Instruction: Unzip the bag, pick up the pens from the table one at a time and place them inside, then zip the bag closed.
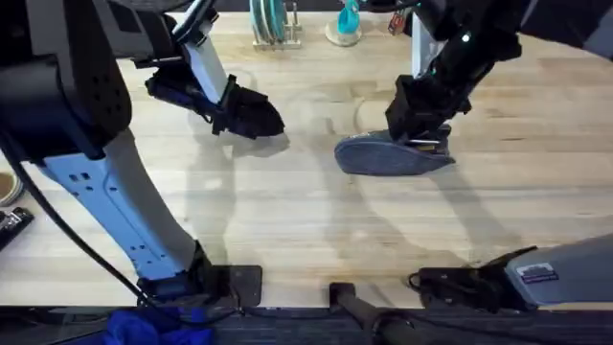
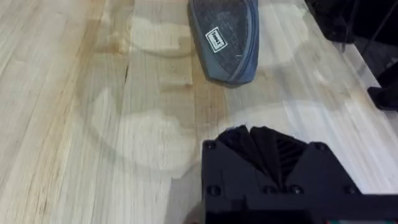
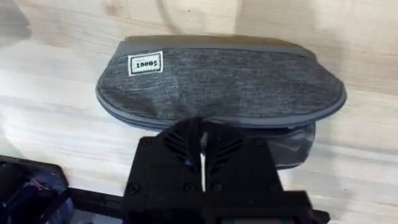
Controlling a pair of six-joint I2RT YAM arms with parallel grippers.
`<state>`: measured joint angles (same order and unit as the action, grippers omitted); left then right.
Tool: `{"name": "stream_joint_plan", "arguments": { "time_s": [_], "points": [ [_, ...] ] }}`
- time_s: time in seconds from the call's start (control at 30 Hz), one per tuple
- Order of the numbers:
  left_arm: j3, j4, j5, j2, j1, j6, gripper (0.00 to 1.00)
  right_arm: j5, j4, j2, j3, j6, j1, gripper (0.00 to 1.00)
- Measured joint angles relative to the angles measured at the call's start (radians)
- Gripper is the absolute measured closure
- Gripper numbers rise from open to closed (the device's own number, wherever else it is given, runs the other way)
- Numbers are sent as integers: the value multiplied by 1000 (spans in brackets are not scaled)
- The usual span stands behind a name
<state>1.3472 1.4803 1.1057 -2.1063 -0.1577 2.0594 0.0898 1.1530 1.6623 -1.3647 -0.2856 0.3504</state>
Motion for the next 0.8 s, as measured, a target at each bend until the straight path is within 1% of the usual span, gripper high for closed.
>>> {"name": "stream_joint_plan", "arguments": {
  "time_s": [0.33,0.4,0.47,0.53,0.57,0.6,0.63,0.8],
  "points": [
    [0,0,0,0,0,0,959,0,0,0,0,2,0,967],
    [0,-1,0,0,0,0,782,0,0,0,0,2,0,967],
    [0,0,-3,0,0,0,524,0,0,0,0,2,0,967],
    [0,0,-3,0,0,0,204,0,-1,0,0,2,0,967],
    [0,0,-3,0,0,-1,79,0,-1,0,0,2,0,967],
    [0,0,-3,0,0,-1,24,0,-1,0,0,2,0,967],
    [0,0,-3,0,0,-1,13,0,-1,0,0,2,0,967],
    [0,0,-3,0,0,0,8,0,-1,0,0,2,0,968]
  ]
}}
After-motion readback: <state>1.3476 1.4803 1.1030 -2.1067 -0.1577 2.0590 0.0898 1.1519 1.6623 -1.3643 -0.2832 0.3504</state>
